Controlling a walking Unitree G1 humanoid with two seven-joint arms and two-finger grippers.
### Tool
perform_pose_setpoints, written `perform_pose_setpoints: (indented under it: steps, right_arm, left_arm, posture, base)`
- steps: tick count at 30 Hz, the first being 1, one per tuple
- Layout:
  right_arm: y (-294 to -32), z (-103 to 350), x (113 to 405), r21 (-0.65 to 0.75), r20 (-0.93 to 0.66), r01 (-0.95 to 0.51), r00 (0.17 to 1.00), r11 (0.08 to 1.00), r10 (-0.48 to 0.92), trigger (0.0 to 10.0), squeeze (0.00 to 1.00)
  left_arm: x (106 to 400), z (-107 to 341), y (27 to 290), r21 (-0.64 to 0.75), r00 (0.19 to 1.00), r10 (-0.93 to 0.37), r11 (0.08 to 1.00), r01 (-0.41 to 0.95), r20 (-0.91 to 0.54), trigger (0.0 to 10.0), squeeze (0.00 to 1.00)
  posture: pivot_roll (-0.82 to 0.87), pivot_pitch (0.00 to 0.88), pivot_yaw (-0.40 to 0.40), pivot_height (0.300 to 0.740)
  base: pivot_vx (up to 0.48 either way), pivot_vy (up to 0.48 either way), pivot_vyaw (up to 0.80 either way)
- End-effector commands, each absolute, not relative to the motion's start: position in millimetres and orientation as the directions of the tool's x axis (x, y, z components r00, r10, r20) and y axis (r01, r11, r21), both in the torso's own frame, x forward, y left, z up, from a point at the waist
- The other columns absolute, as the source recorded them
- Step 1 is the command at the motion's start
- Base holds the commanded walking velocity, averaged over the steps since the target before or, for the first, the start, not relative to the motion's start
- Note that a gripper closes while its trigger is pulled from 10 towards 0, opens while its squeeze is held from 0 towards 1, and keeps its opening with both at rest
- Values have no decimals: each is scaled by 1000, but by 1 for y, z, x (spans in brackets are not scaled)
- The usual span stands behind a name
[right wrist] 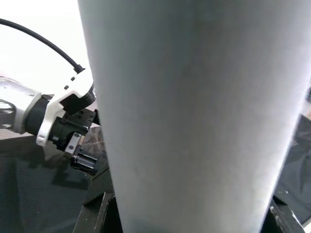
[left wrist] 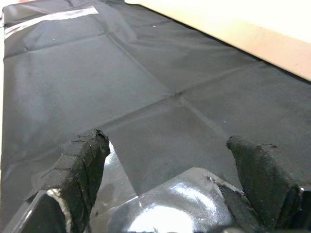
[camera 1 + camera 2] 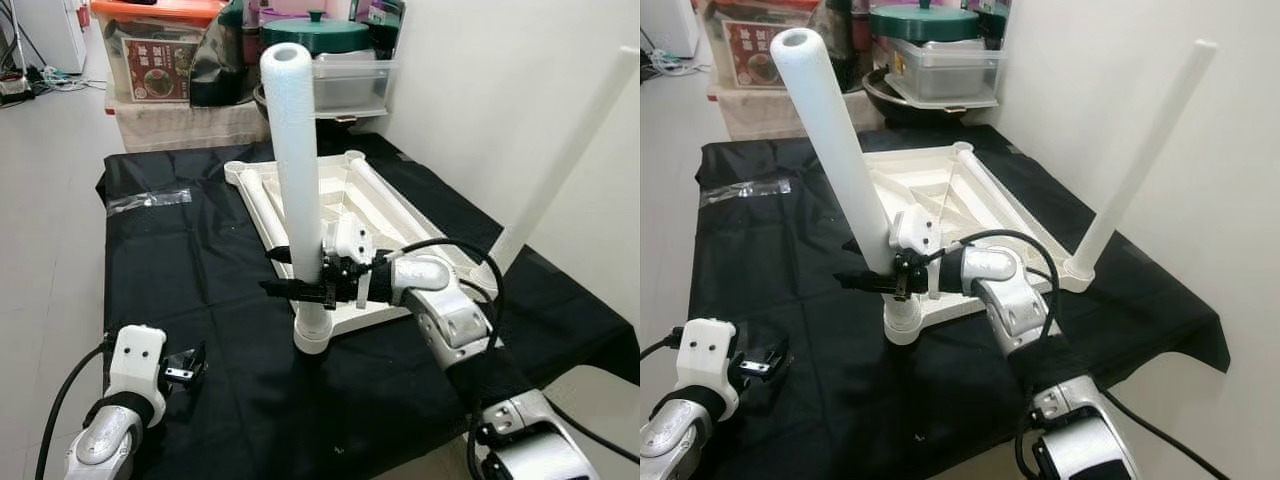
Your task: Building children table
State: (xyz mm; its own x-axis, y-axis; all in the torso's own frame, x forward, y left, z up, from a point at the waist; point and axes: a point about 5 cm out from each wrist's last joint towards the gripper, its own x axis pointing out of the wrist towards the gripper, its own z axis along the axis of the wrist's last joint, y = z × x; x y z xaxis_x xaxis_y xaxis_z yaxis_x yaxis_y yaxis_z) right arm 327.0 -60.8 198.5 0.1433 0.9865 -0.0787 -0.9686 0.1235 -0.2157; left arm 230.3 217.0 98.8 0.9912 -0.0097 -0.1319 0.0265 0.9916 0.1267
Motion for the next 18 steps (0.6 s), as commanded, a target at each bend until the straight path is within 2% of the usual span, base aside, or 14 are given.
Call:
perform_pose_setpoints:
  steps: [1,18]
  right_arm:
    - [-57,148,316,33,-178,-998,55,62,983,0,0]
    - [-61,146,323,24,-158,-997,67,72,985,0,0]
  left_arm:
    - [229,98,214,110,991,-15,993,30,-133,10000,0]
    - [228,95,212,99,990,-25,994,39,-141,10000,0]
  posture:
    - [67,0,-130,740]
    - [62,0,-123,740]
  base:
    - [0,0,0]
    - [0,0,0]
